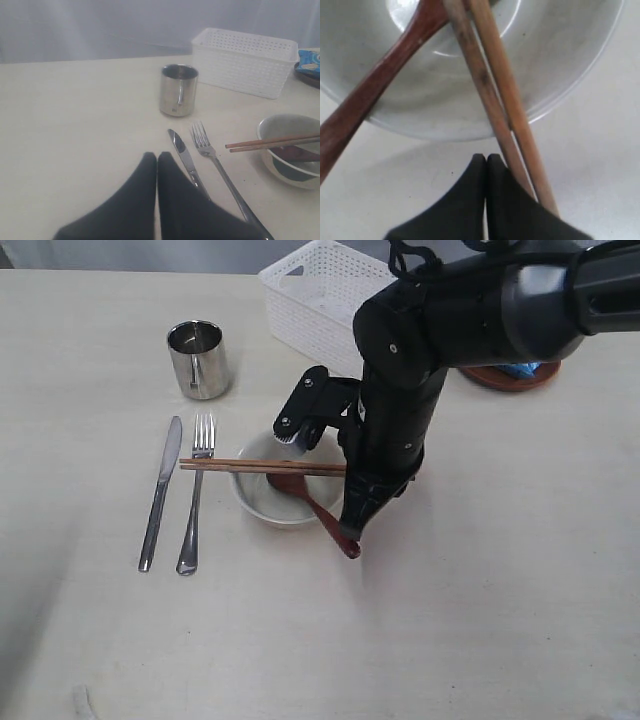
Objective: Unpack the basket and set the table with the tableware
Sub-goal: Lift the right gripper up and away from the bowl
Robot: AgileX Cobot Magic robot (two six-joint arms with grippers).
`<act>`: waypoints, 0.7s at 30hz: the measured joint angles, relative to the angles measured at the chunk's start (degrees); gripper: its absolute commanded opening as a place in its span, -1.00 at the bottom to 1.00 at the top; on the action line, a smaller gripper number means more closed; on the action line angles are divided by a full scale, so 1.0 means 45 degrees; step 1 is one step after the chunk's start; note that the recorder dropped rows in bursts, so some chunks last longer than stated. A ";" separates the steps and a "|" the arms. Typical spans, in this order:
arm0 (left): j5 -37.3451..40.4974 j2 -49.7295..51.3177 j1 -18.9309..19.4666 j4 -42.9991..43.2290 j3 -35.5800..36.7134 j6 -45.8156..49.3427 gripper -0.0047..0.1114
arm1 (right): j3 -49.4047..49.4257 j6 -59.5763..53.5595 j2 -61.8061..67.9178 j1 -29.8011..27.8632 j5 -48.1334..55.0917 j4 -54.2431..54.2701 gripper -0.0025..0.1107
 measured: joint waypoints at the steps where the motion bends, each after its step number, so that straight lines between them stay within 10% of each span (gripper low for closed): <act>1: 0.0000 0.0000 0.0000 0.0000 0.0000 0.0000 -0.92 | 0.0000 0.0000 0.0000 0.0000 0.0000 0.0000 -0.96; 15: 0.0000 0.0000 0.0000 0.0000 0.0000 0.0000 -0.92 | -0.0633 0.0154 -0.2477 -0.0187 0.0650 -0.0085 -0.96; 21: 0.0000 0.0000 0.0000 0.0000 0.0000 0.0000 -0.92 | -0.2480 0.0410 -0.2799 -0.2150 0.0367 -0.0085 -0.96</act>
